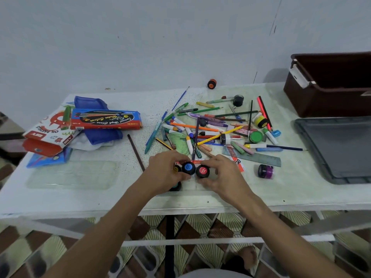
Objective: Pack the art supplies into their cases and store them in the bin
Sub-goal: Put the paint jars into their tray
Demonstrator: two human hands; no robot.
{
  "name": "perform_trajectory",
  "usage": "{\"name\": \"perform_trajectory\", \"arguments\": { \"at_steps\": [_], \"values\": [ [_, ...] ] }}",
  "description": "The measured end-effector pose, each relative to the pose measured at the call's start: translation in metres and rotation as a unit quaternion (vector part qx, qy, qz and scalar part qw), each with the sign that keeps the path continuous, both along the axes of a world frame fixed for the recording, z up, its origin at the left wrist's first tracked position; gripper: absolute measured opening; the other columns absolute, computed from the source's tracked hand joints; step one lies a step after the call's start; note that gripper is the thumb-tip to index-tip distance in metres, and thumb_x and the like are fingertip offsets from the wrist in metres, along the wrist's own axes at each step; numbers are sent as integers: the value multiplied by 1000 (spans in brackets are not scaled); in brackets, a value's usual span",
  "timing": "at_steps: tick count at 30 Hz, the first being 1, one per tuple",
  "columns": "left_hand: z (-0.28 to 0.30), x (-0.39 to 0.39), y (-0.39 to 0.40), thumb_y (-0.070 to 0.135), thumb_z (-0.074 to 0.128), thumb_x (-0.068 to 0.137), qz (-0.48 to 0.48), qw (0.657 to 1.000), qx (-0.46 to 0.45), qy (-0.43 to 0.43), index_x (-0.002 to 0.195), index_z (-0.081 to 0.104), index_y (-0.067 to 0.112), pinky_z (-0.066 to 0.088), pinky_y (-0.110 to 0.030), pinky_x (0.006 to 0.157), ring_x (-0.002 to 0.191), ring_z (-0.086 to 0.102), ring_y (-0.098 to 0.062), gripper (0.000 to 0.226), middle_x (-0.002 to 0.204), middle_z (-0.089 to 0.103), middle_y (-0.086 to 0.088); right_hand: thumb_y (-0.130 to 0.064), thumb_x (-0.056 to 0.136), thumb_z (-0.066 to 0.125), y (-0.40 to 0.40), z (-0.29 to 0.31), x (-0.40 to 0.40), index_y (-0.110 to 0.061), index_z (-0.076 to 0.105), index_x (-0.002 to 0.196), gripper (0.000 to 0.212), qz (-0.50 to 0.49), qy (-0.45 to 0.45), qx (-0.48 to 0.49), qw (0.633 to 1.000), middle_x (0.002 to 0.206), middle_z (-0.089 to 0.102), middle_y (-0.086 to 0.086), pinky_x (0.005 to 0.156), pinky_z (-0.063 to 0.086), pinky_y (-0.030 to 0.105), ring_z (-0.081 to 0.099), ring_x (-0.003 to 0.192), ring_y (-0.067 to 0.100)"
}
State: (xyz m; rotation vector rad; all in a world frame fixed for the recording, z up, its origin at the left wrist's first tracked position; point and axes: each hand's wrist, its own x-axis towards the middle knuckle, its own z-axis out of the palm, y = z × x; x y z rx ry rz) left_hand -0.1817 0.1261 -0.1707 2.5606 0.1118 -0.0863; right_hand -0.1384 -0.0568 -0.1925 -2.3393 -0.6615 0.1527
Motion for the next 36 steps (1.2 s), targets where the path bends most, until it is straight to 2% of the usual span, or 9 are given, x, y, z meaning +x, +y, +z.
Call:
{"name": "perform_trajectory", "arguments": {
  "at_steps": [7, 13, 16, 17, 20, 22, 27, 31, 36],
  "values": [
    [-5, -2, -9, 39, 71, 79, -1, 997, 81, -2, 118, 62, 32, 34, -38, 89, 106, 50, -16, 40, 108, 56, 8, -12, 74, 80, 2, -4, -2, -10, 71, 110, 37, -9, -11, 38, 999, 95, 55, 0, 69, 34, 1, 44, 73, 0],
    [-2, -7, -7, 40, 71, 79, 4, 993, 116, -24, 99, 64, 32, 22, -33, 82, 106, 49, -14, 23, 106, 61, 14, -22, 80, 75, 0, -7, -6, -13, 71, 112, 34, -22, -55, -8, 998, 103, 66, 6, 85, 45, 25, 59, 94, 20],
    [-4, -9, -7, 42, 70, 77, 10, 990, 133, -36, 98, 67, 32, 18, -32, 81, 106, 43, -13, 24, 103, 48, 13, -24, 80, 73, 1, -12, -9, -15, 71, 110, 31, -20, -74, -31, 997, 101, 70, 8, 83, 47, 32, 60, 94, 25],
    [-4, -9, -7, 42, 70, 77, 13, 990, 133, -39, 97, 67, 32, 18, -32, 81, 105, 42, -13, 23, 101, 44, 14, -23, 81, 72, 0, -12, -10, -15, 72, 109, 29, -18, -75, -24, 997, 99, 71, 7, 80, 47, 29, 60, 90, 20],
    [-4, -8, -8, 40, 71, 76, 9, 993, 114, -30, 94, 66, 31, 19, -33, 81, 105, 45, -13, 20, 101, 46, 16, -18, 80, 75, -1, -9, -13, -18, 73, 105, 25, -35, -31, 55, 997, 89, 72, -3, 67, 36, 3, 53, 72, -7],
    [-4, -6, -7, 39, 72, 75, 5, 995, 100, -15, 92, 64, 31, 21, -34, 82, 106, 46, -14, 20, 105, 49, 13, -19, 80, 75, -2, -7, -14, -21, 72, 107, 28, -45, 9, 75, 996, 90, 71, -5, 64, 33, -1, 51, 71, -17],
    [8, -1, -1, 36, 70, 74, -8, 1000, -5, 6, 79, 58, 37, 42, -34, 86, 94, 54, -13, 13, 100, 55, 7, -32, 76, 78, -13, 1, -11, -26, 66, 118, 43, -66, 55, 55, 995, 95, 66, -7, 59, 38, 5, 55, 74, -4],
    [20, 22, -2, 18, 65, 80, -11, 998, -33, -42, 89, 62, 31, 38, -12, 67, 82, 54, -6, 16, 97, 59, 6, -30, 76, 79, -36, 16, -5, -22, 66, 120, 47, -98, 15, 39, 994, 96, 64, -9, 61, 41, 5, 55, 78, 1],
    [22, 73, -32, 22, 68, 84, -66, 994, -46, -69, 113, 63, 20, 42, -21, 64, 75, 55, -13, 30, 95, 59, 0, -29, 70, 83, -83, 29, 10, -21, 69, 114, 47, -176, -2, 44, 983, 99, 66, -10, 60, 42, 6, 56, 81, 1]
  ]
}}
